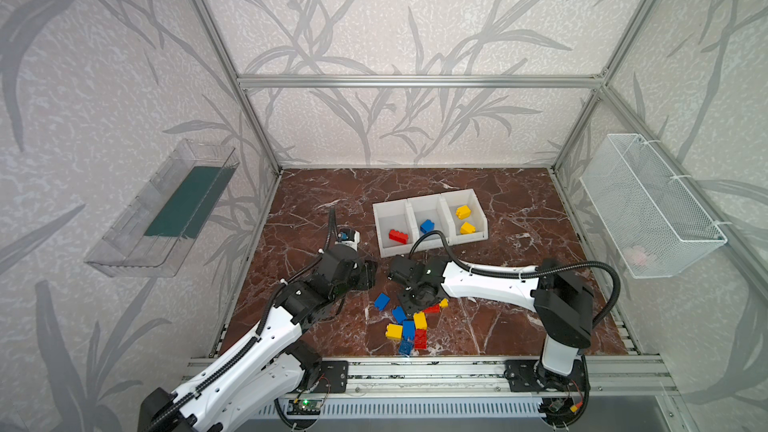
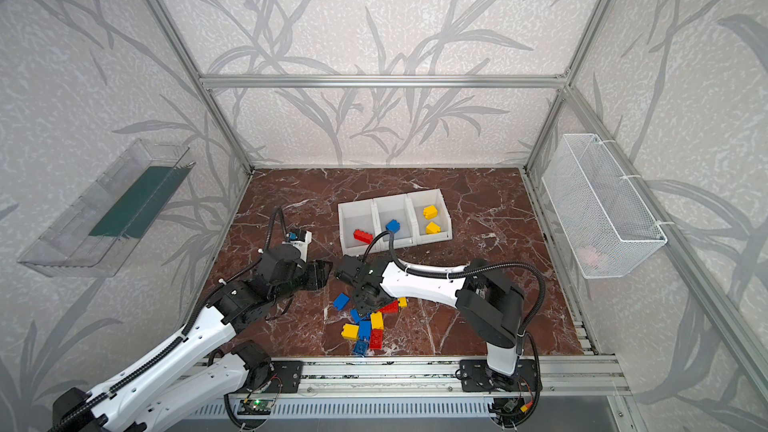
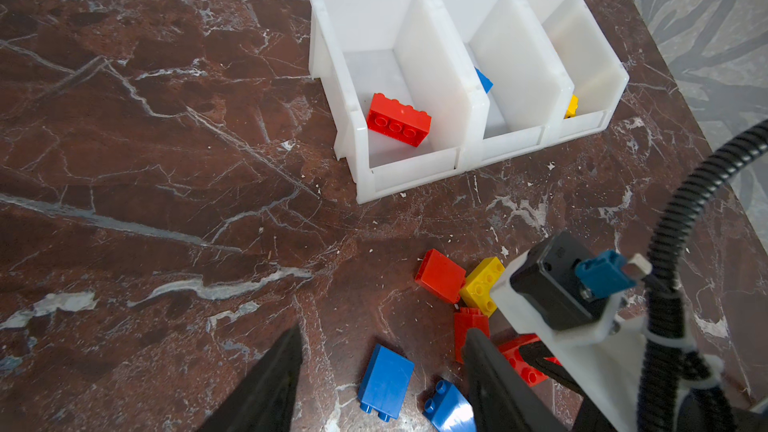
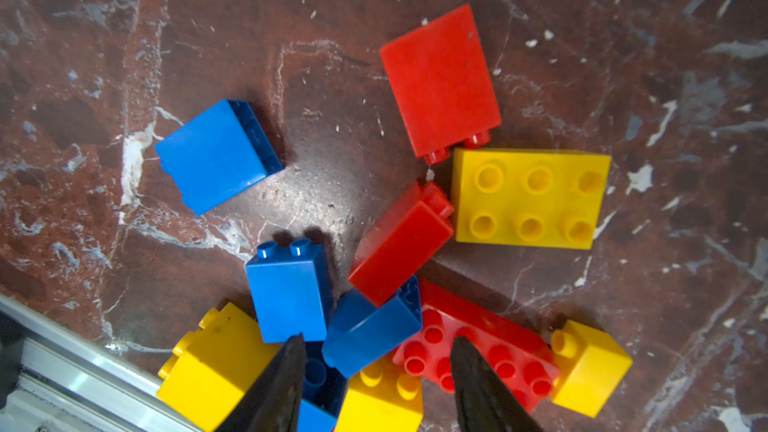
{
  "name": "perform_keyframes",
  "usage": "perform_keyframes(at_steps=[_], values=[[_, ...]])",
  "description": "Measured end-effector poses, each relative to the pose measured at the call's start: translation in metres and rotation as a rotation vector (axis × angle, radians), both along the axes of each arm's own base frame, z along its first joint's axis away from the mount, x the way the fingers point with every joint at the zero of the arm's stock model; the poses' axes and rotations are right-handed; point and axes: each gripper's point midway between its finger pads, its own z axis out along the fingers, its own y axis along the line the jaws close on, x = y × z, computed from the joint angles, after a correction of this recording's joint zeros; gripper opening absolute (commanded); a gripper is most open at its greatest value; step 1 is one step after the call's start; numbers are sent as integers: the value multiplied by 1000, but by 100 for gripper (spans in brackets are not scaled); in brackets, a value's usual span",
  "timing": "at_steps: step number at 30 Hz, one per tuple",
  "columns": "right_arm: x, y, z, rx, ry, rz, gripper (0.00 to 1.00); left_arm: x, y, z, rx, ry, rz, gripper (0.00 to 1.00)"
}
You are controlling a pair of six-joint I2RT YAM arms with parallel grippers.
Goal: Sort the legos into containers by color
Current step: 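Lower the right gripper onto a blue brick in the pile and grasp it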
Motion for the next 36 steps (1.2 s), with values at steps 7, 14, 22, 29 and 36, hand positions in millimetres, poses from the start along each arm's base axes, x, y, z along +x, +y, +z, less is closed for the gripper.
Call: perform_keyframes(at_steps=[7, 14, 22, 29, 36], values=[[-2, 1, -8, -15, 11, -9, 44, 0, 1, 0, 1, 1, 1, 65], [1, 7, -8, -10, 10, -11, 38, -2, 2, -1, 2, 1, 2, 65], [4, 14, -8, -6, 7, -8, 30, -3, 4, -1, 3, 3, 6, 65], [2, 15, -7, -17, 5, -1, 31, -4, 5, -4, 6, 7, 6, 65], [-5, 20, -2, -38, -8, 27, 31, -5, 5, -4, 6, 8, 7, 65]])
